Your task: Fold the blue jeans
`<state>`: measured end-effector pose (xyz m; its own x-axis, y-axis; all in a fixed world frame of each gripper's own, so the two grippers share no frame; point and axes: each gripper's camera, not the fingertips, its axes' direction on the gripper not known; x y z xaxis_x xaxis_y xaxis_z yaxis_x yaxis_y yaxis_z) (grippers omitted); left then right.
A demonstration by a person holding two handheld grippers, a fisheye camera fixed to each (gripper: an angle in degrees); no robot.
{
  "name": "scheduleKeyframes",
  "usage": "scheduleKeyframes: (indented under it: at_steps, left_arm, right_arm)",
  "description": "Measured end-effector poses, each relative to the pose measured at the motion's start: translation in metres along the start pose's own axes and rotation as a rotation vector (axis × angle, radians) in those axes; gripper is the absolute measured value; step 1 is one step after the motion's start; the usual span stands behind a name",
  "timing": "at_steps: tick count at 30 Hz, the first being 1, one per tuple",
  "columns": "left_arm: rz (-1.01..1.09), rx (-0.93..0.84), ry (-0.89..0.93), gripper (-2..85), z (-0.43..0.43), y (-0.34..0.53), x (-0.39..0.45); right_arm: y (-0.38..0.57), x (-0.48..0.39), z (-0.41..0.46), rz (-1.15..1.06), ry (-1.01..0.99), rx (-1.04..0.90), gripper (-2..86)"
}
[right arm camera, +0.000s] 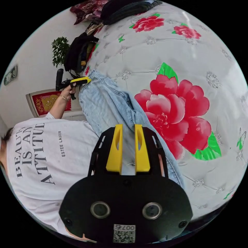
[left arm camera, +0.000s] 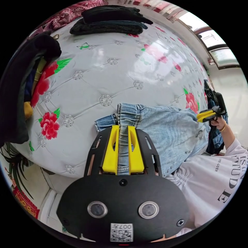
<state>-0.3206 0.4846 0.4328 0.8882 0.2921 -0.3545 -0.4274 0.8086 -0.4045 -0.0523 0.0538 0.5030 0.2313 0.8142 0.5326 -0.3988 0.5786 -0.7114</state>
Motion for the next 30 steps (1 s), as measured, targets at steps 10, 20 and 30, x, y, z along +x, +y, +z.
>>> scheduleKeyframes:
  at_steps: [10, 20, 30]
  left_arm:
    - [0.001, 0.007, -0.046, 6.0, -0.058, 0.01, -0.032]
    - [-0.007, 0.033, -0.036, 5.1, -0.119, 0.027, -0.086]
    - [-0.274, 0.329, 0.031, 7.8, -0.247, 0.141, -0.181]
  right_arm:
    - [-0.078, 0.061, 0.0, 0.216, -0.273, 0.016, 3.1]
    - [-0.076, 0.105, -0.032, 0.401, -0.479, 0.361, -0.2]
    - [-0.022, -0.014, -0.044, 0.165, -0.079, 0.428, -0.3]
